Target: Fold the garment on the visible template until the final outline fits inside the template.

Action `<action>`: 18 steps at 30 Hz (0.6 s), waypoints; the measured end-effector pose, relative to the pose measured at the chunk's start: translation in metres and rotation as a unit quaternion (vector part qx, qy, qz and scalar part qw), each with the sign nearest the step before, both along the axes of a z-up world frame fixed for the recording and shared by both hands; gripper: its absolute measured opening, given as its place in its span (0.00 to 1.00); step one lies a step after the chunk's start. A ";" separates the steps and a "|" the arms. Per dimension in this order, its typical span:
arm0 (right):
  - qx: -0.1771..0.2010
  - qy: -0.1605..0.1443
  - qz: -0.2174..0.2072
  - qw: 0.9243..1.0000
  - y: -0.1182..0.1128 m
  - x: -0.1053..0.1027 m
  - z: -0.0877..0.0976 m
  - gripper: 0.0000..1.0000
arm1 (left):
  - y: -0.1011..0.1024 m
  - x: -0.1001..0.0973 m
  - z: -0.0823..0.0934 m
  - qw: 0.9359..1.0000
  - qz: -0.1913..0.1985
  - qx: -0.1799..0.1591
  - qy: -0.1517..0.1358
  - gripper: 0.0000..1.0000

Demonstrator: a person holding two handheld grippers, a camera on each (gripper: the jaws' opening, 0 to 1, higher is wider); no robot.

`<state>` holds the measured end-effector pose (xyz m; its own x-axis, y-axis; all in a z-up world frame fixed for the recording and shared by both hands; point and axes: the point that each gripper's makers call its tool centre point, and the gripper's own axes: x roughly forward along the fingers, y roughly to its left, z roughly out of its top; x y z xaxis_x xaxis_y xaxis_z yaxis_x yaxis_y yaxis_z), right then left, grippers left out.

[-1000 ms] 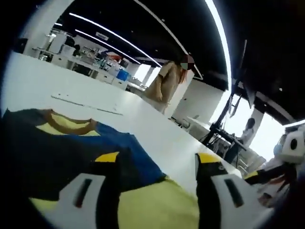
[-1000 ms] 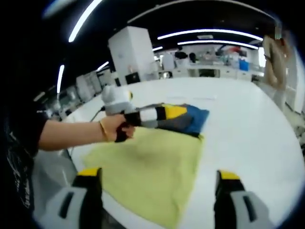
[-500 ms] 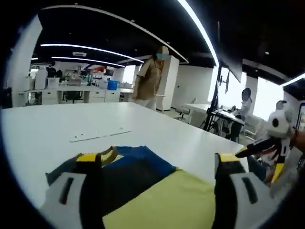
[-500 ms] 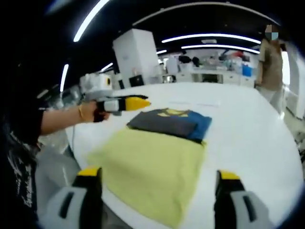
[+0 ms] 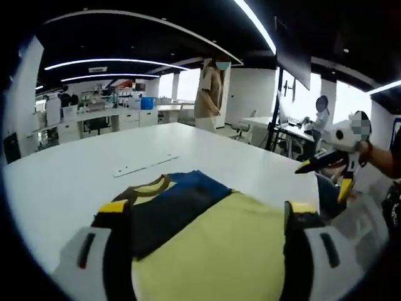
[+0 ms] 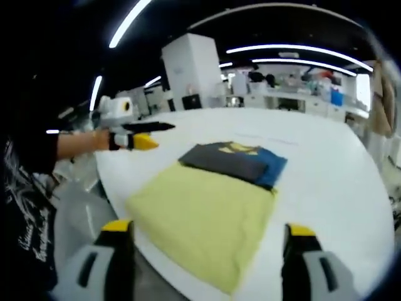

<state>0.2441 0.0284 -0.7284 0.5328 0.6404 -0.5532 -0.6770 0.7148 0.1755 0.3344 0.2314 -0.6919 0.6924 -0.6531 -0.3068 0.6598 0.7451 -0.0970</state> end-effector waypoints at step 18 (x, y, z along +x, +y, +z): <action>-0.042 -0.002 0.051 0.998 -0.011 -0.022 -0.019 0.93 | 0.040 -0.072 -0.043 0.999 0.022 0.026 0.039 0.89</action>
<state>0.2222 0.0178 -0.7473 0.4693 0.6434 -0.6048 -0.7480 0.6536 0.1149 0.2622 0.2718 -0.7353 0.6927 -0.6048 -0.3929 0.6183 0.7785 -0.1080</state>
